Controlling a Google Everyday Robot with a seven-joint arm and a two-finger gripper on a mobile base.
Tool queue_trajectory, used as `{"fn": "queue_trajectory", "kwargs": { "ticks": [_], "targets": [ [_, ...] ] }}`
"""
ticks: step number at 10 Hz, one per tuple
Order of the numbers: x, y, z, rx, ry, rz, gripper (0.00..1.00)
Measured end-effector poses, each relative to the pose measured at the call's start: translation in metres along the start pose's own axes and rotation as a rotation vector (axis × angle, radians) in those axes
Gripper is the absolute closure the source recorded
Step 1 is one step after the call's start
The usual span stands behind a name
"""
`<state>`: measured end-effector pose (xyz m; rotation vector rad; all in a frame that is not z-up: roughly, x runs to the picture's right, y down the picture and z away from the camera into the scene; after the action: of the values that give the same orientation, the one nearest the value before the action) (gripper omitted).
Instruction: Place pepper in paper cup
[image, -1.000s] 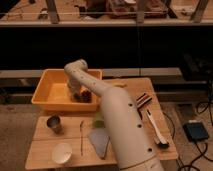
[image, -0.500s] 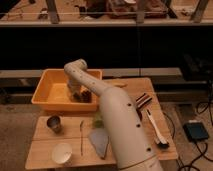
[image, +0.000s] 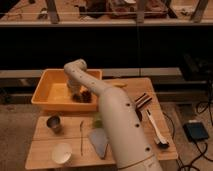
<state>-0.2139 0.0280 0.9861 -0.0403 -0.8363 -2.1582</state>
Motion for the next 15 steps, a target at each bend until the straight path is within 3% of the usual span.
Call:
{"fn": "queue_trajectory", "kwargs": {
  "ticks": [5, 8, 12, 15],
  "targets": [
    [0.0, -0.004, -0.011, -0.004, 0.001, 0.006, 0.98],
    [0.009, -0.008, -0.055, -0.026, 0.038, -0.007, 0.98],
    [0.026, -0.016, -0.137, -0.064, 0.085, -0.036, 0.98],
    [0.03, -0.025, -0.194, -0.072, 0.149, -0.06, 0.98]
  ]
}}
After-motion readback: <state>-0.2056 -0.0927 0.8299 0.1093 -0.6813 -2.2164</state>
